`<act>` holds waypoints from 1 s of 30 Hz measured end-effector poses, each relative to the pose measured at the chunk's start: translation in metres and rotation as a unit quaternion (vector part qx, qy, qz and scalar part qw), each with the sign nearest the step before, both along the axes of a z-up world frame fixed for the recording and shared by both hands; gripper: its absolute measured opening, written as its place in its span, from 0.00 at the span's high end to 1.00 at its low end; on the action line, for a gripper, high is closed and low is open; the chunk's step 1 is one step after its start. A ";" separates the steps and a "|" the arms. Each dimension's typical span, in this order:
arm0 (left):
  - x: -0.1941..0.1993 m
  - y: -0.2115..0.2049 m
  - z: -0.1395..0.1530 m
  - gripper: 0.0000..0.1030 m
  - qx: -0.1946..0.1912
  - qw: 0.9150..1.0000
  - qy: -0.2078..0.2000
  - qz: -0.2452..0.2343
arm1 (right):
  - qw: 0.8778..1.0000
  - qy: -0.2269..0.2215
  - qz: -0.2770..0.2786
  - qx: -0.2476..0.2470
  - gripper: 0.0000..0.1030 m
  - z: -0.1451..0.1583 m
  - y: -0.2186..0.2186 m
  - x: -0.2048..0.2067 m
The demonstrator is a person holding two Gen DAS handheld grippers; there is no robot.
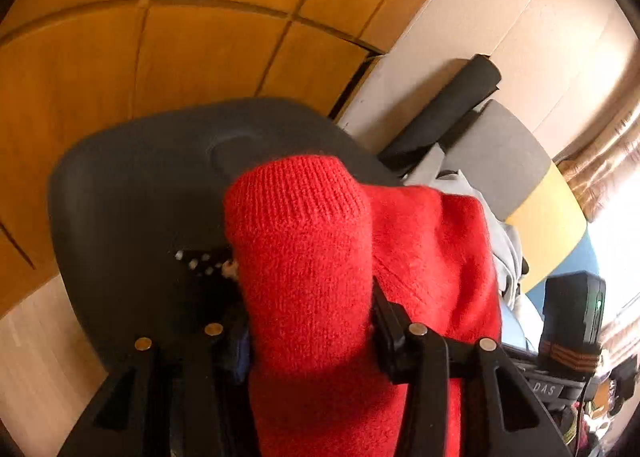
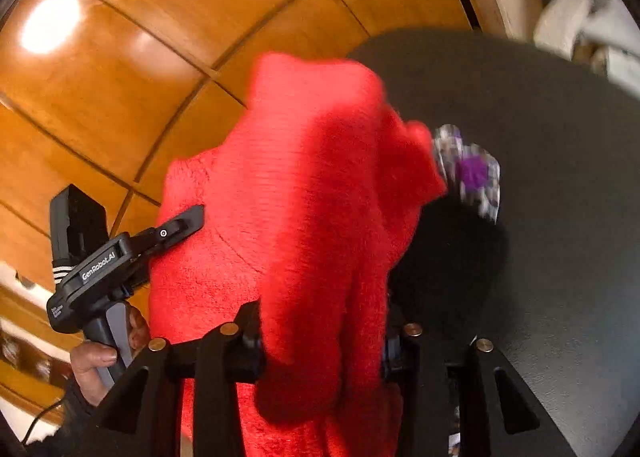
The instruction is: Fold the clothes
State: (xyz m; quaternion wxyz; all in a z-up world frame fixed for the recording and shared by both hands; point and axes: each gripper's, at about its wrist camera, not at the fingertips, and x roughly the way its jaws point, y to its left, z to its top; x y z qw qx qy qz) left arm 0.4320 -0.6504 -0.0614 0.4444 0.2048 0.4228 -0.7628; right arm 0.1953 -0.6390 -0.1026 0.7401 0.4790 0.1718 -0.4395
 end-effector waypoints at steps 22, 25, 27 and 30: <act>0.020 0.034 0.051 0.24 -0.067 0.994 -0.071 0.055 | 0.987 0.043 0.013 -0.157 0.44 0.092 0.093 -0.001; 0.023 0.050 0.029 0.24 -0.041 0.995 -0.057 0.069 | 0.985 0.113 0.052 -0.118 0.53 0.072 0.110 0.015; 0.011 0.046 0.008 0.24 -0.007 0.996 -0.075 0.049 | 0.989 0.133 0.031 -0.047 0.73 0.032 0.100 0.015; -0.006 0.039 -0.019 0.25 0.031 0.993 -0.107 0.031 | 0.994 0.112 -0.007 -0.013 0.87 0.008 0.091 0.003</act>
